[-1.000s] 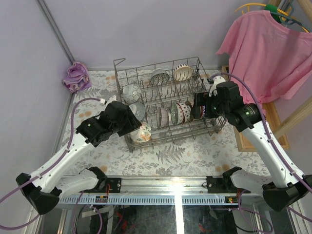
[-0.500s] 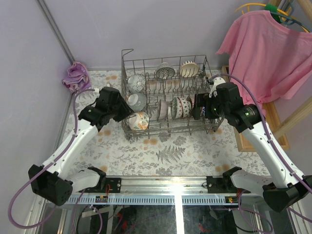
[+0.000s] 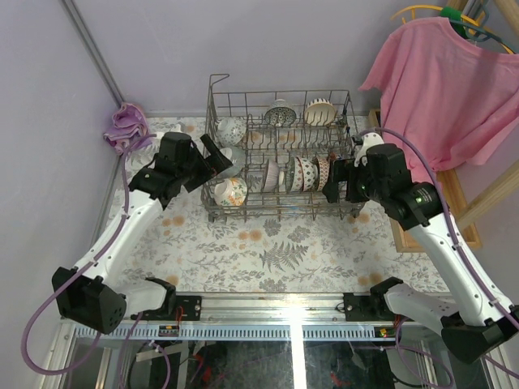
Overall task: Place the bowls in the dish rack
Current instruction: Reset both arms
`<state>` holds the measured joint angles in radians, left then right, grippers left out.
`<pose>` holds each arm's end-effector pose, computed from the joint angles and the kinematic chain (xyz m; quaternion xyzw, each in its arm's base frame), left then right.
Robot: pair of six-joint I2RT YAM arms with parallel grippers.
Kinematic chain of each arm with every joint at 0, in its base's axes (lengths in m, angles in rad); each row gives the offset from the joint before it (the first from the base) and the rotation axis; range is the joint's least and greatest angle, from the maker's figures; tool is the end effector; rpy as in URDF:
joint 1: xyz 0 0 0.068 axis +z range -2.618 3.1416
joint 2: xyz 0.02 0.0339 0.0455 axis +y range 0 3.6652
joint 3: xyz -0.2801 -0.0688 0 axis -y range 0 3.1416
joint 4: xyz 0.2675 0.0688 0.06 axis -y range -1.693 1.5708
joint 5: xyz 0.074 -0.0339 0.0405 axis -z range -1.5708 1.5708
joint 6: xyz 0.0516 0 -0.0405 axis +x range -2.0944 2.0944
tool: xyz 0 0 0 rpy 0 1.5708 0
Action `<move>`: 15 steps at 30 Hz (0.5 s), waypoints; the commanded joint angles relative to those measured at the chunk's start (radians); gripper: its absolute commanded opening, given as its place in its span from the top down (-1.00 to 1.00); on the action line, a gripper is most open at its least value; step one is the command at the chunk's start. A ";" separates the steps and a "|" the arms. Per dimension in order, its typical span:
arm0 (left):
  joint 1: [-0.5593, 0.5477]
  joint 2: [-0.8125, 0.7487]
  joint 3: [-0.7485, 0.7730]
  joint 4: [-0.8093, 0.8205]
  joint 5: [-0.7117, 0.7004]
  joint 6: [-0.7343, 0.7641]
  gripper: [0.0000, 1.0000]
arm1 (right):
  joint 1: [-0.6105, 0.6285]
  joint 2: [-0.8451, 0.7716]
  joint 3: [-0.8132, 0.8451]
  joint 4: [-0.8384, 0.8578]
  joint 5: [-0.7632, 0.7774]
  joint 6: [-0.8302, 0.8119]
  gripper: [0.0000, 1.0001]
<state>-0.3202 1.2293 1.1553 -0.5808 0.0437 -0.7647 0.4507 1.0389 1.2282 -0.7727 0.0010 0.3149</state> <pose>0.2812 -0.0956 0.3410 -0.1882 0.8768 -0.2450 0.3685 0.2108 0.1020 0.3950 -0.0595 0.8786 0.1766 0.4397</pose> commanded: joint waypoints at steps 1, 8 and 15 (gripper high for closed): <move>0.017 -0.040 0.005 -0.051 -0.036 0.042 -1.00 | -0.005 -0.041 -0.011 0.040 0.013 0.014 -0.99; 0.016 -0.091 0.012 -0.122 -0.098 0.064 -0.99 | -0.005 -0.061 -0.021 0.037 0.047 0.032 -0.98; 0.017 -0.200 -0.006 -0.165 -0.137 0.084 -0.99 | -0.004 -0.087 -0.012 0.026 0.084 0.039 -0.99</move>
<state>-0.3122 1.1042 1.1534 -0.7116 -0.0383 -0.7162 0.4507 0.9840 1.2049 -0.7654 0.0467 0.3439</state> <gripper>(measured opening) 0.994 0.993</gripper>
